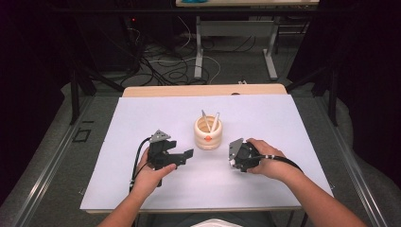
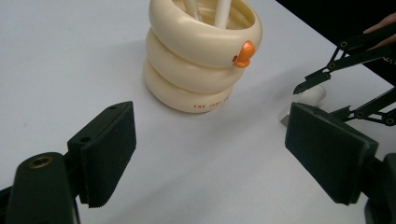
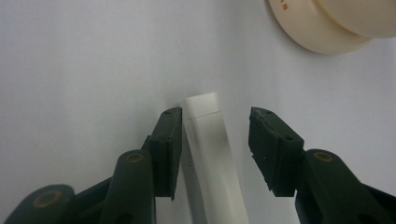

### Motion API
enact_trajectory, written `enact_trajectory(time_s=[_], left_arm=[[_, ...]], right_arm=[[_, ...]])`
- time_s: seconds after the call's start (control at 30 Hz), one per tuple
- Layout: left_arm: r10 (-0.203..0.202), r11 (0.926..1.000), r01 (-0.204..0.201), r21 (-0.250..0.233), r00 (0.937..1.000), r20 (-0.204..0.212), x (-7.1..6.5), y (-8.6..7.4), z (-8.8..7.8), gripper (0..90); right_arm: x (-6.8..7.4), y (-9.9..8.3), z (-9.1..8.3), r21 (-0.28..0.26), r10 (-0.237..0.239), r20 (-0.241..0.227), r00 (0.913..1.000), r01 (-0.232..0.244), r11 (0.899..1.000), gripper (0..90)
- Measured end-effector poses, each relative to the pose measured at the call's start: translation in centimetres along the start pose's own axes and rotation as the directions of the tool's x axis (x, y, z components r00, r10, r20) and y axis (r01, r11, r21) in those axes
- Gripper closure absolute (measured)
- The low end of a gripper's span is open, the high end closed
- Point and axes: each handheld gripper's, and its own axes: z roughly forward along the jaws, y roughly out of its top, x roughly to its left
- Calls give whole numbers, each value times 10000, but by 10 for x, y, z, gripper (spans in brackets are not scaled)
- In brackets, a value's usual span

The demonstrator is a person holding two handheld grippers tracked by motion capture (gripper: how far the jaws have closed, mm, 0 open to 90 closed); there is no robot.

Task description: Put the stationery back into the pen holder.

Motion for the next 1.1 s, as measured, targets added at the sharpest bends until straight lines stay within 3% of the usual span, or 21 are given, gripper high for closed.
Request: enact_trajectory(time_s=[0.6,1.1], left_arm=[[72,10000,-72,53,10000,-44,0,0,0,166],[21,10000,-20,61,10000,-47,0,-1,2,166]], right_arm=[[-4,-9,1,1103,-669,-224,9975,690,9915,557],[-6,-18,4,1952,-1192,-345,9923,1236,9729,581]])
